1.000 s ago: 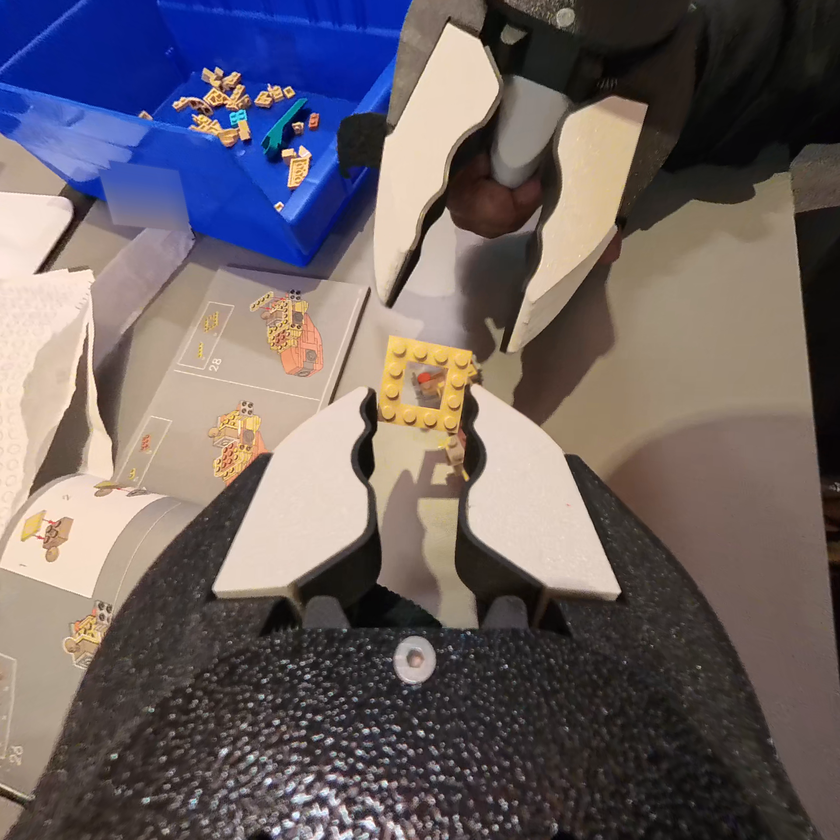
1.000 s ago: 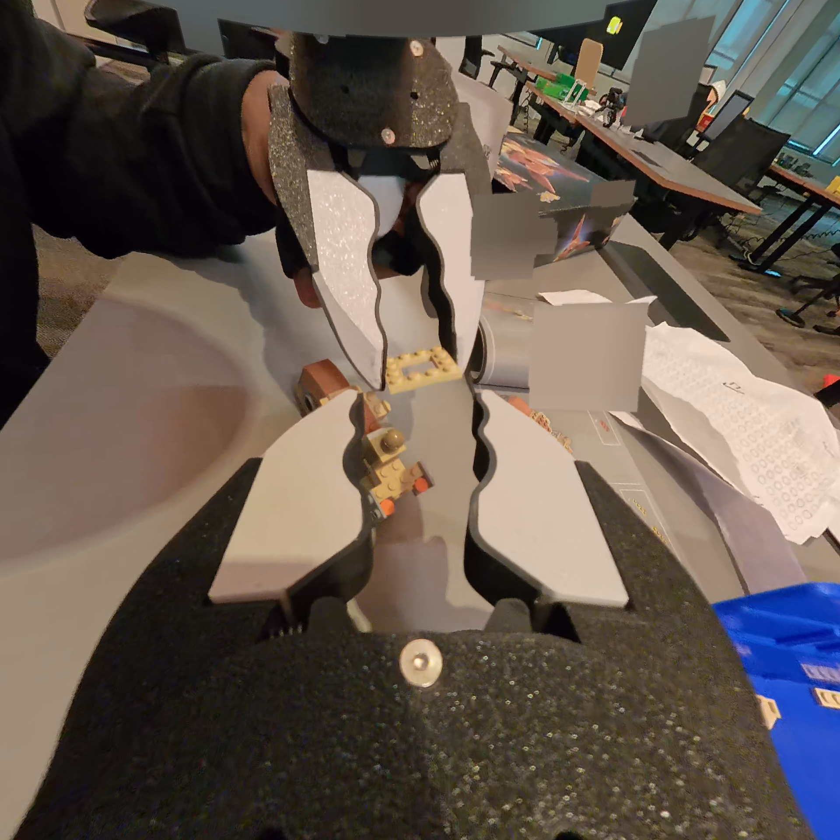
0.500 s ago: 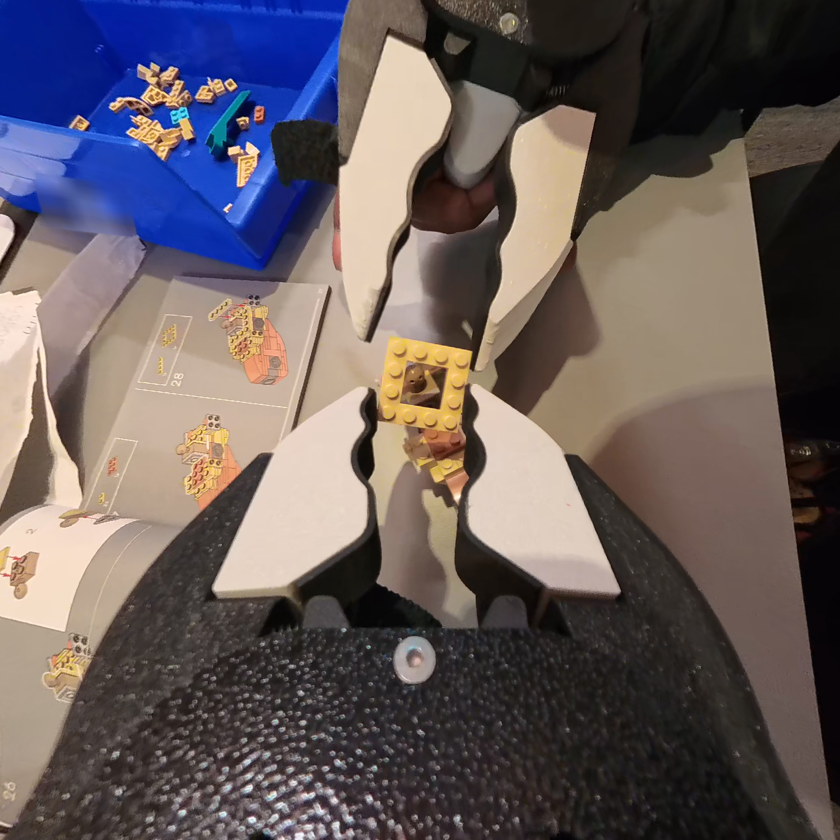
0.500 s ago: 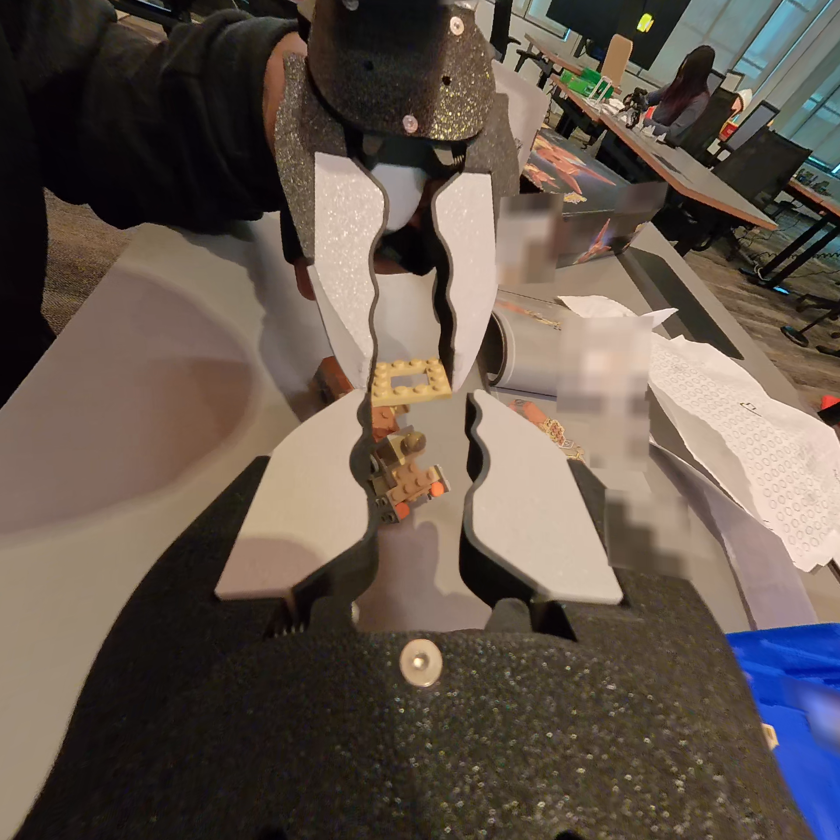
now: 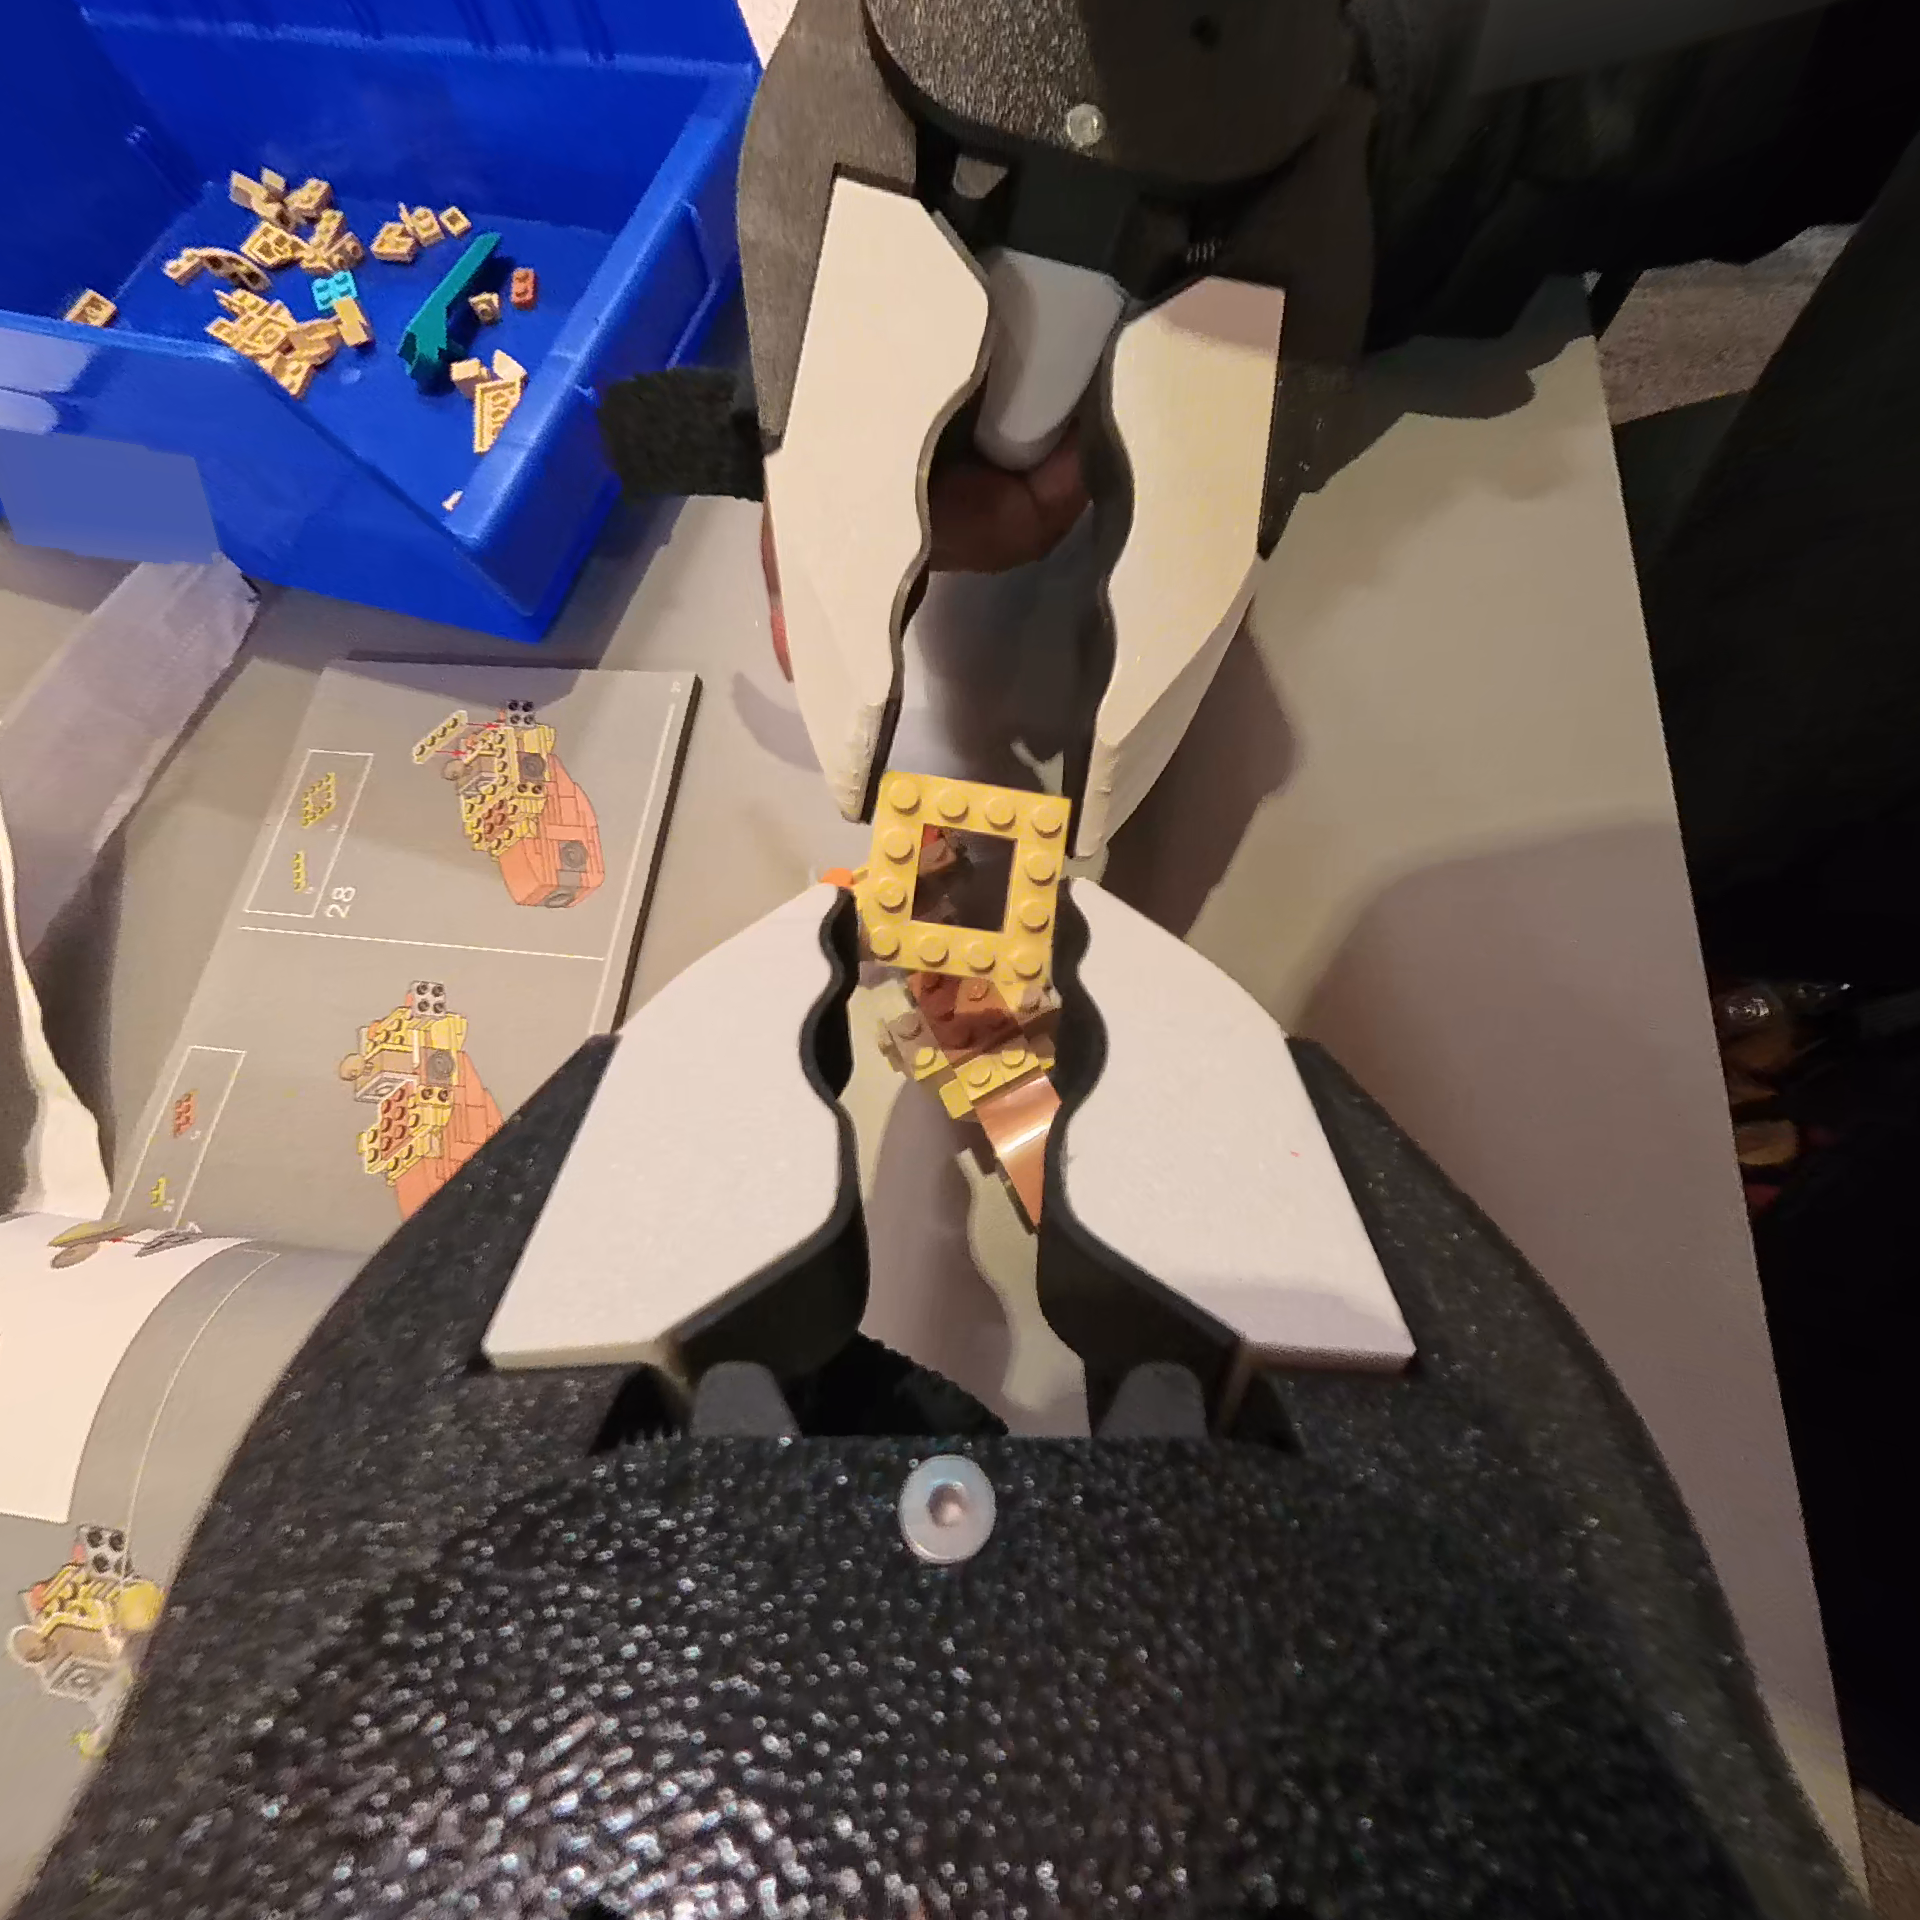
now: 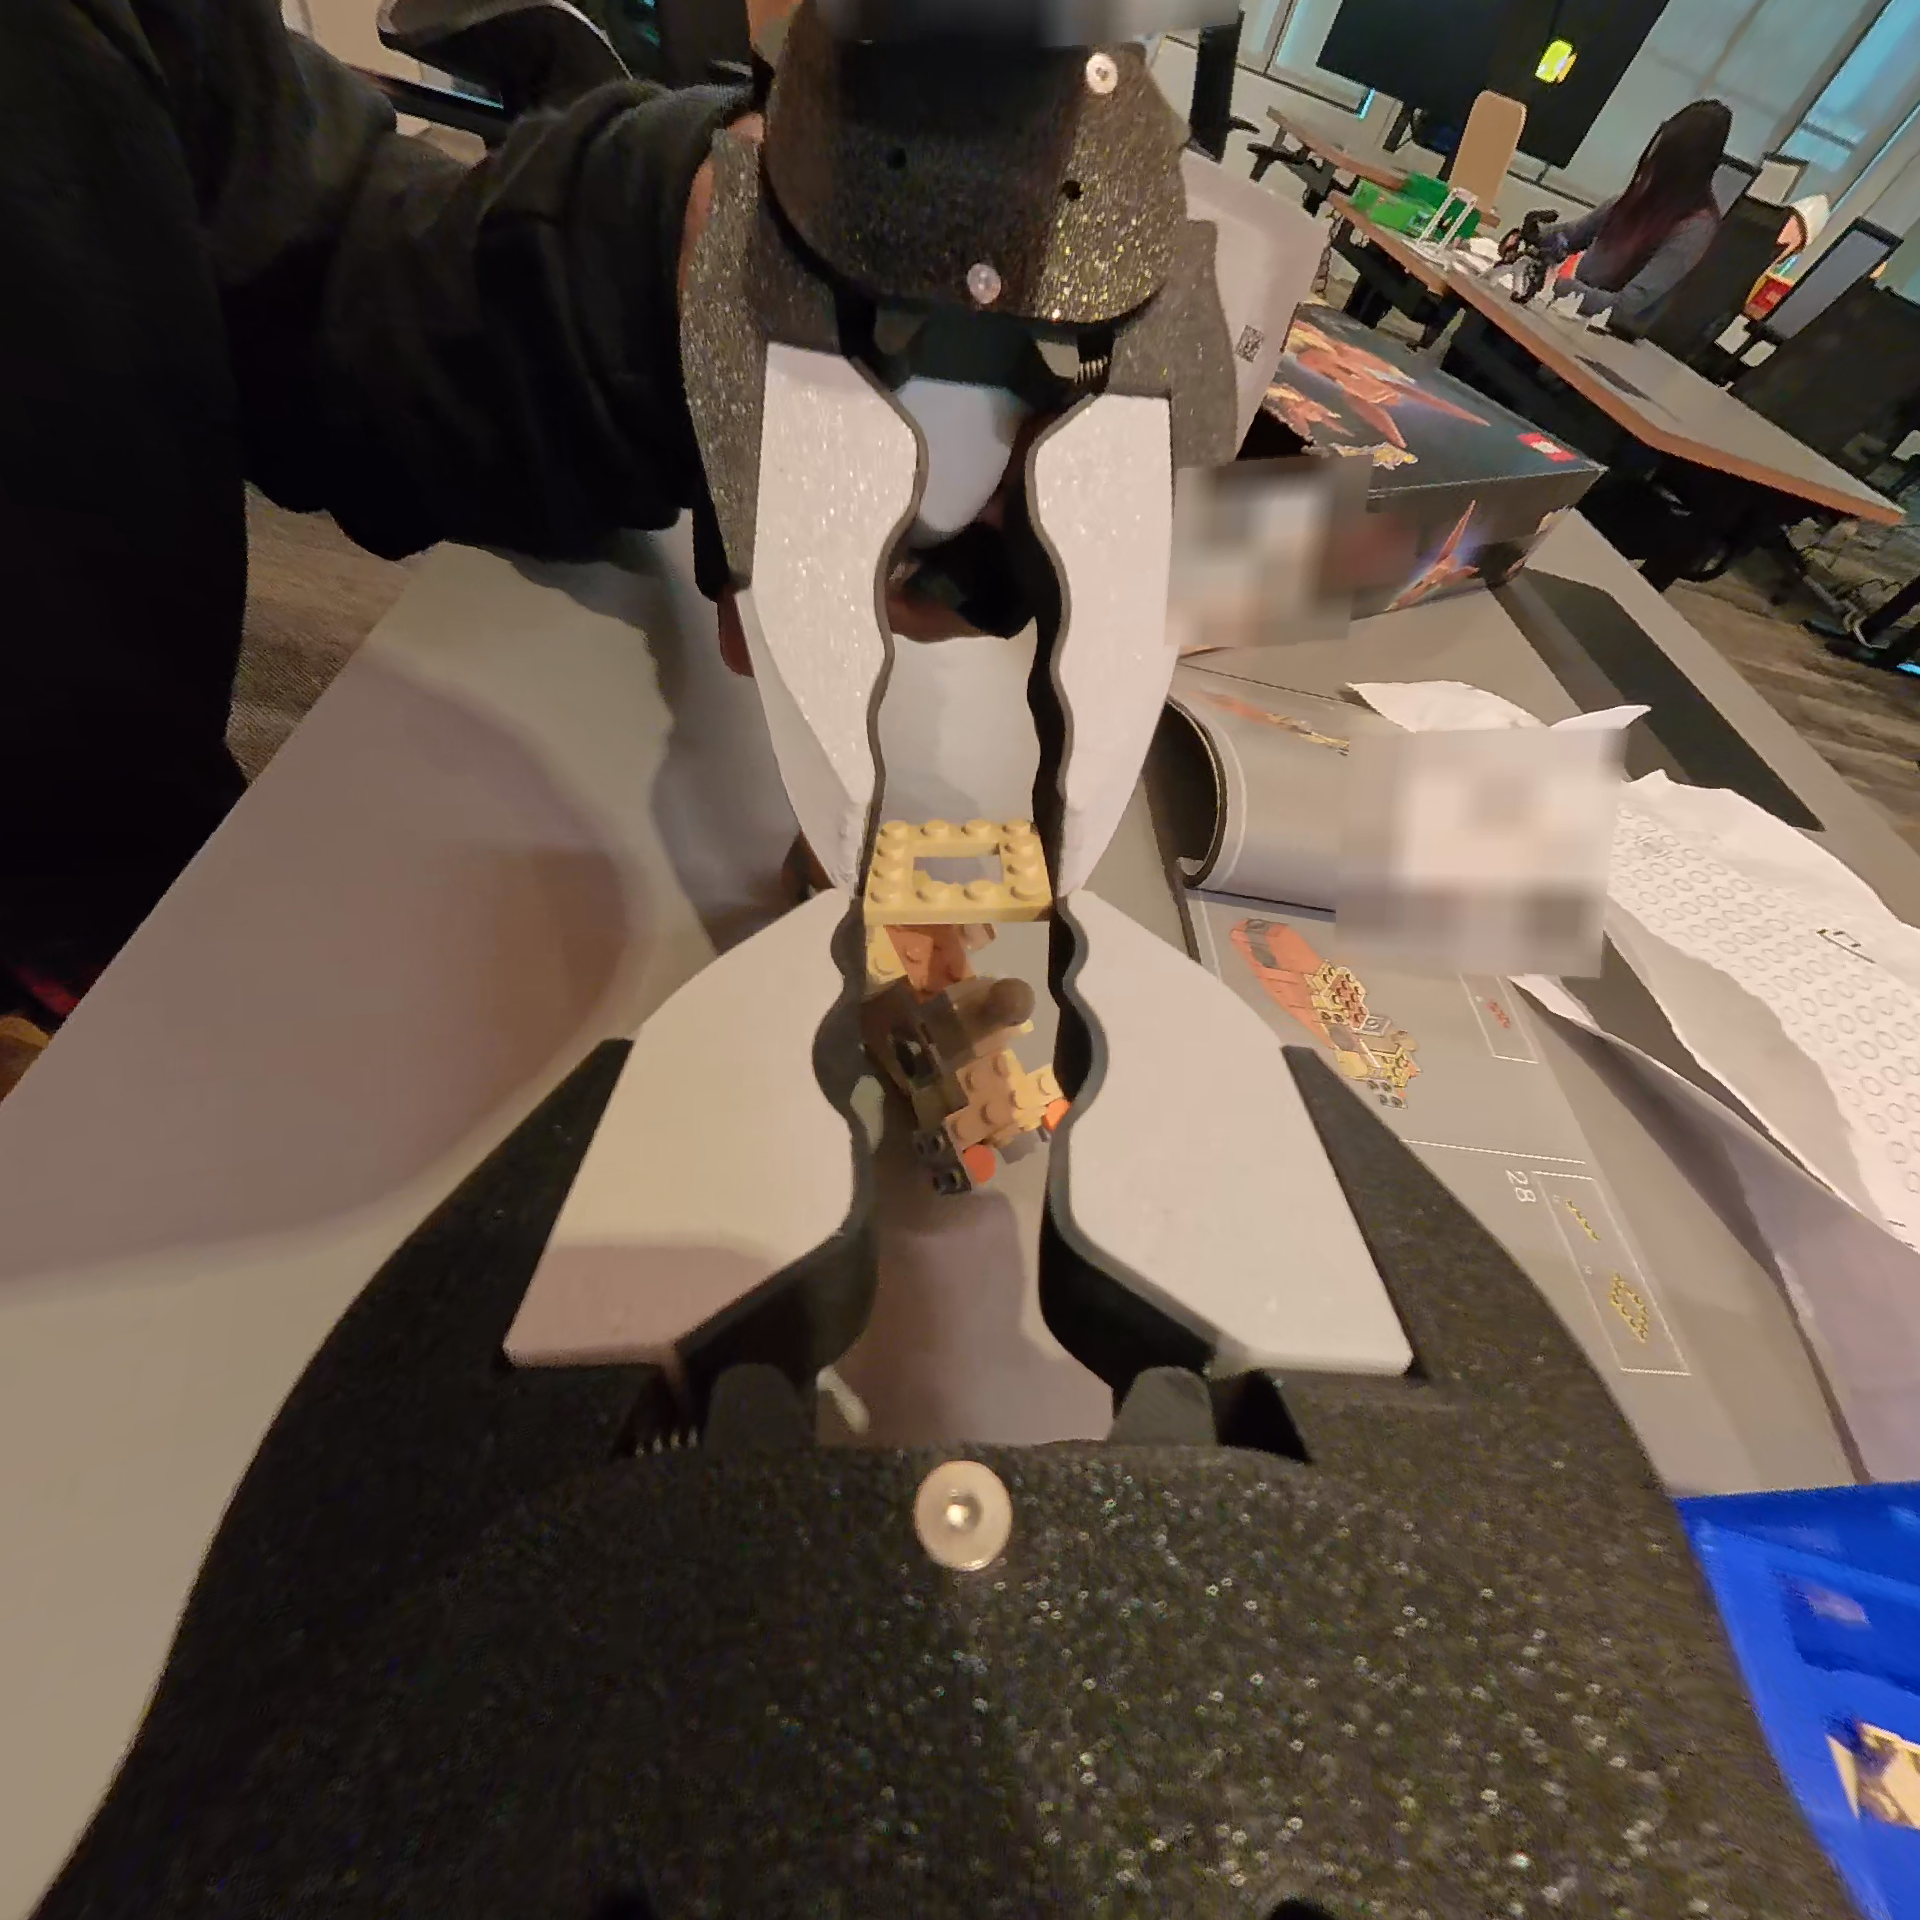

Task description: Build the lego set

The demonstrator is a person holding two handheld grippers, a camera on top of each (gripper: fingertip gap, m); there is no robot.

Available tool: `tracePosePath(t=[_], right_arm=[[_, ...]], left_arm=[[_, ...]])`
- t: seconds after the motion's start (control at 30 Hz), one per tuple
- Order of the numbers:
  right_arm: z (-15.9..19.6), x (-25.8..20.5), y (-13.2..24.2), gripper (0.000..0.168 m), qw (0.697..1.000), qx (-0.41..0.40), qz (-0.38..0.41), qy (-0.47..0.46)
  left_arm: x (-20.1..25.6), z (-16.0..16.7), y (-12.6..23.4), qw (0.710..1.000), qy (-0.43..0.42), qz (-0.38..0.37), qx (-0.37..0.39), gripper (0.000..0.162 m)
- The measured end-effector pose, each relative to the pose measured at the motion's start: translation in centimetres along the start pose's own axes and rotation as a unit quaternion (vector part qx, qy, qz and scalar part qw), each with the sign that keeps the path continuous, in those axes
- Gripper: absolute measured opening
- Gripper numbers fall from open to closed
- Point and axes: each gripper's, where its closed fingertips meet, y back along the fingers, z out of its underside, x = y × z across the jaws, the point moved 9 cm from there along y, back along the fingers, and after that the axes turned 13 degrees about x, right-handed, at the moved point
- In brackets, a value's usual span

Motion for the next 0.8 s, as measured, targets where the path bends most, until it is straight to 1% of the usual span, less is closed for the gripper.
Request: tracePosePath(t=[0.23,0.33,0.4,0.5,0.8], right_arm=[[0.0,0.3,0.7,0.033,0.999,0.023,-0.007,-0.021],[0.2,0.8,1.2,0.033,0.999,0.032,-0.005,-0.031],[0.5,1.1,1.4,0.033,0.999,0.033,-0.004,-0.038],[1.0,1.3,1.5,0.033,0.998,0.036,-0.016,-0.057],[2.1,1.7,1.0,0.033,0.996,0.011,-0.040,-0.075]], left_arm=[[-0.2,0.0,0.5,1.000,0.012,0.009,0.022,0.036],[-0.4,0.3,1.1,0.999,0.023,0.016,0.021,0.042],[-0.3,0.8,1.3,0.999,0.032,0.023,0.000,0.046],[-0.4,1.3,1.2,0.999,0.031,0.014,-0.025,0.050],[-0.2,2.7,0.4,0.995,0.056,0.022,-0.085,0.052]])
